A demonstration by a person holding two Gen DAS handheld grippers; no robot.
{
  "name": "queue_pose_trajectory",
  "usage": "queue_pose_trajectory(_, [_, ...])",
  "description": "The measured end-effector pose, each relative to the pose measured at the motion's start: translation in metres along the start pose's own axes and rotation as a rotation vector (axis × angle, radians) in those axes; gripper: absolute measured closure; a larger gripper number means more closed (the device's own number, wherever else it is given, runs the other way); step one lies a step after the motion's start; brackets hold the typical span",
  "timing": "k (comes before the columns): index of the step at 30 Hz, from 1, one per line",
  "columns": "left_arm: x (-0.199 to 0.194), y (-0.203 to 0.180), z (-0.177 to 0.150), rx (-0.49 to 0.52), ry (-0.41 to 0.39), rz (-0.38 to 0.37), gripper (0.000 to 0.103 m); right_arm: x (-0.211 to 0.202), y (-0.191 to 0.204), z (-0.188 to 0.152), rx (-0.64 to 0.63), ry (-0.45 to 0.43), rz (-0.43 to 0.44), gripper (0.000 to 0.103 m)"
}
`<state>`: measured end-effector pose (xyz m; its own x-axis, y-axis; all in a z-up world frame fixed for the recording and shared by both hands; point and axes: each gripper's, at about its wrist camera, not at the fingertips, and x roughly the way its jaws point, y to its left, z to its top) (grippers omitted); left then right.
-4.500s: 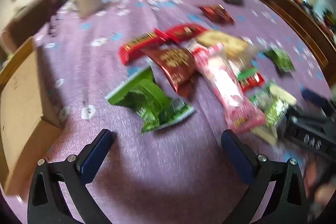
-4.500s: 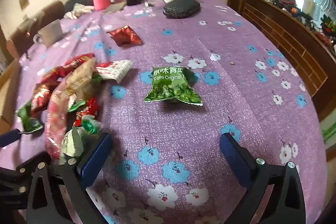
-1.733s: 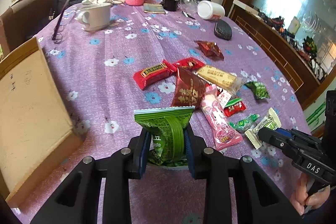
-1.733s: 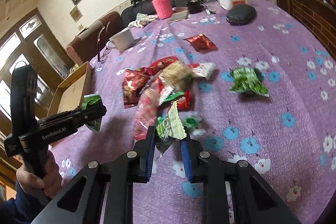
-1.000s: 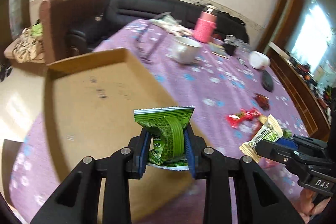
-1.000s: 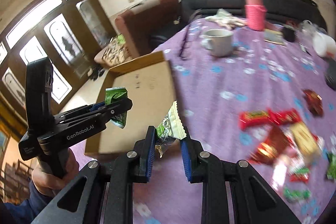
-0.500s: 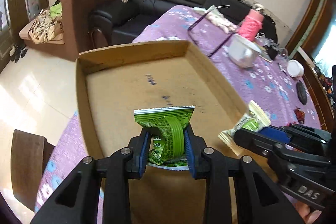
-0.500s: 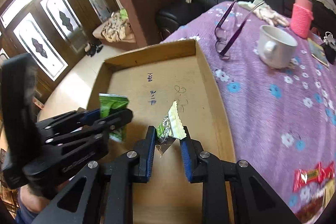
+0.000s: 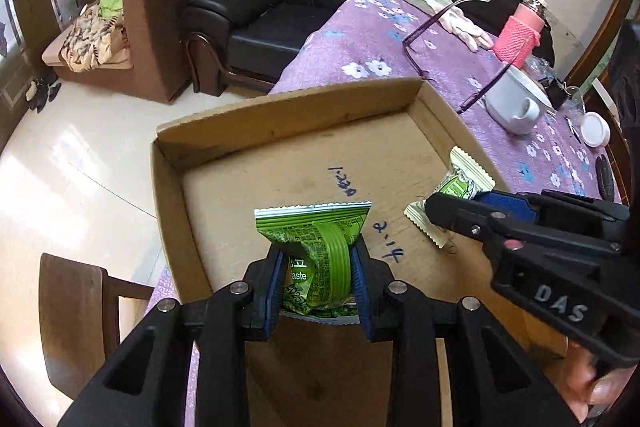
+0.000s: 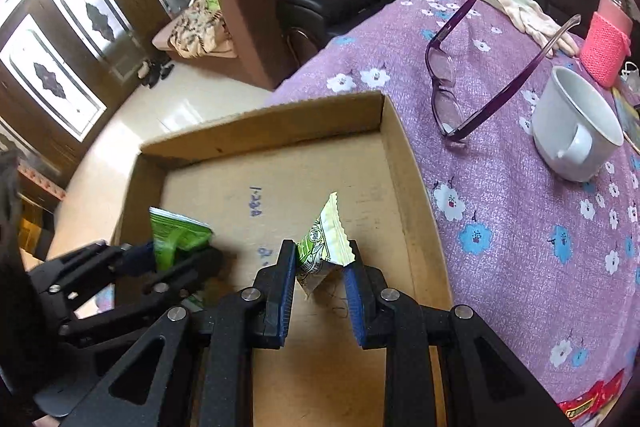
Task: Organize snacks
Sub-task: 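Open both grippers to drop the snacks into the cardboard box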
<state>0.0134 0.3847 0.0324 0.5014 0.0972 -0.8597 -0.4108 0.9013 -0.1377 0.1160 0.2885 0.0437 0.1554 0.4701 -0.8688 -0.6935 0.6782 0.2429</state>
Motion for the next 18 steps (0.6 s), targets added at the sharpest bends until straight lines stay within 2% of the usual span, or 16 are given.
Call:
queue_pose_trajectory(7, [-0.001, 0.004, 0.000, -0.020, -0.016, -0.017, 0.071, -0.002, -0.005, -0.002, 0.016, -0.020, 0.023, 0.076])
queue_pose_trajectory(9, [-0.002, 0.003, -0.001, -0.017, -0.019, -0.025, 0.066, -0.005, -0.007, -0.004, 0.031, -0.027, 0.034, 0.076])
queue_pose_trajectory(11, [-0.003, 0.003, -0.001, -0.019, -0.022, -0.030, 0.053, -0.008, -0.008, -0.008, 0.033, -0.027, 0.046, 0.076])
queue_pose_trajectory(18, [-0.020, 0.002, -0.004, -0.038, -0.060, -0.043, 0.052, -0.030, -0.019, -0.018, 0.059, -0.058, 0.059, 0.076])
